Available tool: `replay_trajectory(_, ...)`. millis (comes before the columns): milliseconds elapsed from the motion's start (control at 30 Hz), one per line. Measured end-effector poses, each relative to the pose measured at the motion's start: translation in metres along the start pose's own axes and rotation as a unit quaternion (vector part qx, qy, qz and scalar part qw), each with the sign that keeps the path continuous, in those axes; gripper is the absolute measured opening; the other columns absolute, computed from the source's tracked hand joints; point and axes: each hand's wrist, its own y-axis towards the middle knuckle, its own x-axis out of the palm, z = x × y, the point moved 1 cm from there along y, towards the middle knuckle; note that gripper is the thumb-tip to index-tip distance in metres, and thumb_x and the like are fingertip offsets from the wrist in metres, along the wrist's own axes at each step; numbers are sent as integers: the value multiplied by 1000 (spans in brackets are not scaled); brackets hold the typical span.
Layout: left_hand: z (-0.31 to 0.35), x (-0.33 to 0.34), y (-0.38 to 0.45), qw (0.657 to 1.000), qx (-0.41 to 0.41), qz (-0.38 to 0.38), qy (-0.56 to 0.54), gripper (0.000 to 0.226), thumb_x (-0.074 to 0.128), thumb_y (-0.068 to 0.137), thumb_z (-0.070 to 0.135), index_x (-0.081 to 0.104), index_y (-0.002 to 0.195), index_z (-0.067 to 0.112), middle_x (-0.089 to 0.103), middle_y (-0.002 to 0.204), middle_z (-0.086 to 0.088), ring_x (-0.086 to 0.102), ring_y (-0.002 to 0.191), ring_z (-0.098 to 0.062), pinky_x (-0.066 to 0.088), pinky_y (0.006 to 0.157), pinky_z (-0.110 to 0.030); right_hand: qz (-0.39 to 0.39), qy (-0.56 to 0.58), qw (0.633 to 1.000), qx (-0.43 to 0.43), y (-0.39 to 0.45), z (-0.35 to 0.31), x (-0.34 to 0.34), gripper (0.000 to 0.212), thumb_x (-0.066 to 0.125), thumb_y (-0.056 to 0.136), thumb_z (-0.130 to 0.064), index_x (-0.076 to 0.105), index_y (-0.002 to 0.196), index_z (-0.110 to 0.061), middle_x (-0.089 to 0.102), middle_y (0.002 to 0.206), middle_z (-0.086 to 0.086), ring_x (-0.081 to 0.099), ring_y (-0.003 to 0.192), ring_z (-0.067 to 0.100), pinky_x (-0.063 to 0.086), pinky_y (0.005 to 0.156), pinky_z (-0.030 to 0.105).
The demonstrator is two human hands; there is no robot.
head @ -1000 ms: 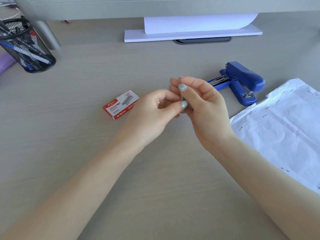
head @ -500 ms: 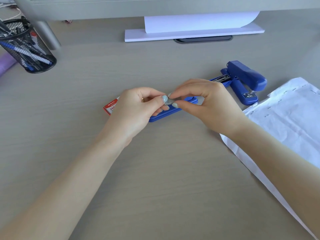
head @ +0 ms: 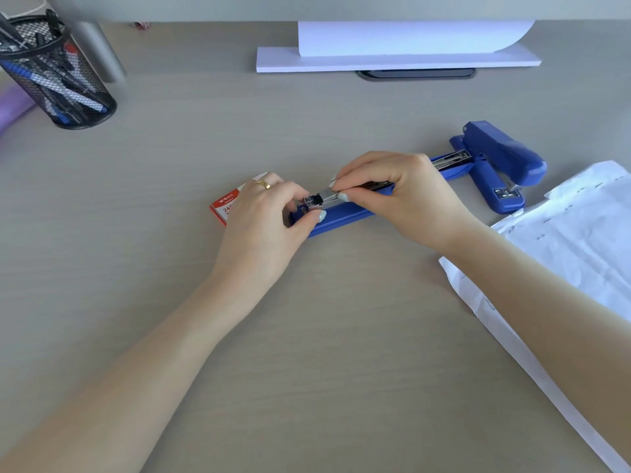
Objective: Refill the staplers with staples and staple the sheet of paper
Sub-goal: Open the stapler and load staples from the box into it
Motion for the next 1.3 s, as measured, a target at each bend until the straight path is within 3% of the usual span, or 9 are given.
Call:
replay_trajectory(267, -2, 2, 0, 1000, 18, 10, -10, 9, 66, 79, 21, 67, 81, 13, 43, 65, 9, 35, 73, -5, 30, 63, -8, -7, -14, 1000, 1, 2, -2, 0, 17, 61, 84, -2, 74, 92, -9, 66, 91, -4, 62, 89, 10, 48, 77, 15)
replay_trajectory(467, -4, 4, -1, 1000, 25, 15, -4, 11, 66, 79, 23, 66, 78, 12, 42, 65, 9, 37, 69, -7, 29, 59, -13, -27, -51, 998, -21, 0, -2, 6, 23, 55, 84, -4, 74, 94, -12, 62, 94, -6, 61, 78, 26, 45, 69, 37)
replay_trajectory(700, -4, 5, -1, 999, 35, 20, -5, 10, 67, 79, 21, 66, 78, 12, 46, 70, 4, 42, 70, -14, 24, 57, -20, -39, -116, 992, -37, -11, 2, 12, 30, 49, 86, -11, 69, 107, -20, 60, 112, 0, 44, 97, 12, 31, 92, 16)
replay_trajectory(800, -4, 5, -1, 999, 37, 21, -1, 11, 66, 79, 21, 65, 77, 11, 46, 71, 3, 42, 69, -15, 28, 56, -17, -56, -148, 987, -8, -15, -2, 14, 37, 45, 86, -16, 64, 114, -30, 52, 126, -3, 36, 109, 10, 19, 111, 38)
replay_trajectory(900, -4, 5, -1, 999, 41, 21, 6, 12, 67, 78, 21, 65, 78, 9, 47, 70, 3, 43, 68, -17, 26, 57, -23, -38, -154, 987, 10, -22, -4, 13, 41, 47, 86, -15, 59, 120, -33, 42, 137, -6, 34, 125, 18, 6, 115, 50)
replay_trajectory(1000, -4, 5, -1, 999, 34, 18, 1, 10, 66, 79, 22, 67, 80, 11, 43, 65, 9, 45, 68, -17, 30, 62, -26, 87, -61, 993, 55, -32, 2, 0, 36, 50, 86, -11, 58, 118, -26, 43, 130, -8, 38, 123, 13, 22, 111, 28)
replay_trajectory(1100, -4, 5, 0, 999, 31, 26, 7, 11, 65, 80, 22, 67, 80, 11, 46, 65, 9, 45, 69, -17, 30, 62, -27, 238, 81, 950, 186, -39, 11, -20, 29, 49, 88, -7, 54, 109, -26, 50, 123, -4, 46, 109, 2, 35, 85, 5)
replay_trajectory(1167, -5, 4, 1, 999, 27, 32, 10, 12, 65, 80, 23, 66, 78, 11, 52, 67, 3, 46, 69, -18, 33, 62, -29, 264, 76, 930, 246, -42, 20, -34, 29, 48, 89, -9, 52, 114, -24, 50, 123, -5, 48, 103, -3, 35, 76, -1)
replay_trajectory(1300, -8, 0, 2, 999, 19, 32, 18, 13, 65, 79, 26, 65, 73, 15, 50, 65, 5, 48, 72, -21, 26, 68, -30, 153, -117, 944, 267, -35, 37, -49, 48, 47, 86, -3, 40, 132, -11, 45, 137, 7, 41, 125, 24, 34, 102, 32)
